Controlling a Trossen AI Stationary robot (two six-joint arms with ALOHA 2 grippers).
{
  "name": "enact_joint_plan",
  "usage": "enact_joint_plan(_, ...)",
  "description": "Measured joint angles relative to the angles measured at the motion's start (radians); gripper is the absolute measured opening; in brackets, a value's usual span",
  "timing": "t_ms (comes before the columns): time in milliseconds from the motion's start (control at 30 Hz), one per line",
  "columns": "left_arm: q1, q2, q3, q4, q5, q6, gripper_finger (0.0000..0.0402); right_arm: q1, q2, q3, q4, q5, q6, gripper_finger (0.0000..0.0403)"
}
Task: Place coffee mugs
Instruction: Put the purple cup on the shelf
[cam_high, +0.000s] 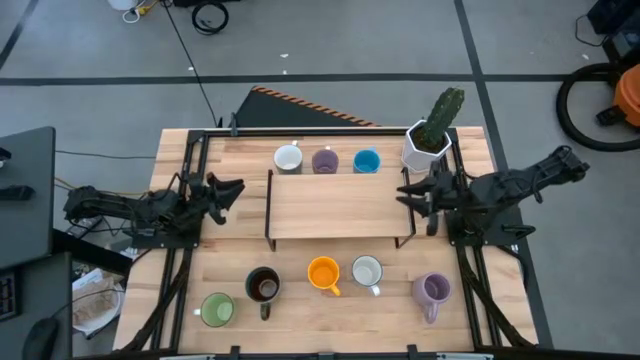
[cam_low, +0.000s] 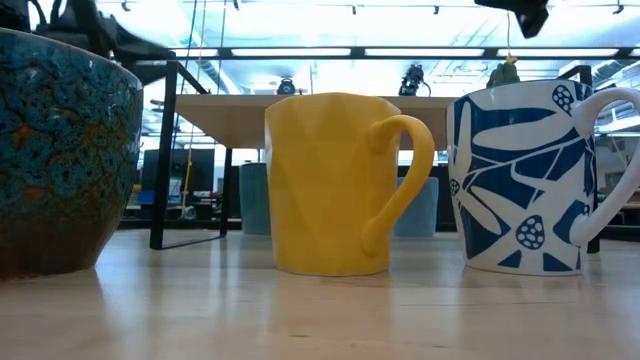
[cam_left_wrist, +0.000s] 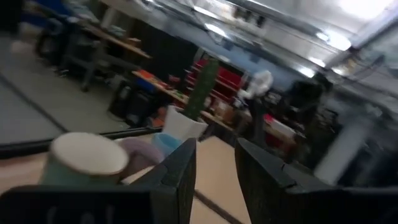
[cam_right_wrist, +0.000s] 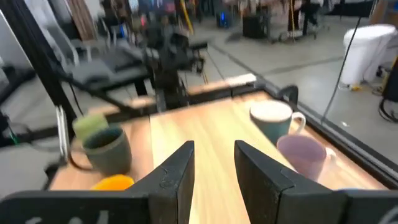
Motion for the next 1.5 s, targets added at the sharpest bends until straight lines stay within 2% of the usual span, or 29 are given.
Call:
enact_joint_plan(167, 0.0, 0.0, 0.114, -0.184, 0.073, 0.046, 0.0117, 0.001, 0.148, 0.109, -0.078, -0.022, 0.013, 0.012)
enact_joint_plan(367, -0.001, 0.0, 0.257, -0.471, 0.085, 0.048, 0.0117, 0.002, 0.305, 0.236, -0.156, -0.084, 0.013, 0.012)
enact_joint_plan(567, -0.001, 0.0, 0.331, -0.535, 0.157, 0.177, 0.0117, 0.01, 0.478, 0.38, -0.295, -0.1, 0.068, 0.012)
enact_joint_plan(667, -0.002, 0.0, 0.342, -0.538, 0.17, 0.227, 0.0118, 0.028, 0.572, 0.471, -0.394, -0.073, 0.112, 0.012)
enact_joint_plan(833, -0.001, 0.0, 0.343, -0.562, 0.171, 0.225, 0.015, 0.057, 0.712, 0.635, -0.574, -0.059, 0.201, 0.012)
enact_joint_plan(1067, -0.001, 0.001, 0.343, -0.559, 0.176, 0.23, 0.0207, 0.093, 0.871, 0.805, -0.853, -0.149, 0.467, 0.0148)
enact_joint_plan(1167, -0.001, 0.001, 0.343, -0.559, 0.178, 0.253, 0.0209, 0.113, 0.928, 0.854, -0.971, -0.214, 0.622, 0.017)
enact_joint_plan(1300, -0.001, 0.0, 0.343, -0.559, 0.178, 0.282, 0.0202, 0.139, 0.987, 0.901, -1.067, -0.366, 0.833, 0.0195)
enact_joint_plan(1500, -0.001, 0.0, 0.343, -0.56, 0.178, 0.283, 0.0197, 0.195, 1.023, 0.925, -1.137, -0.502, 1.096, 0.0204)
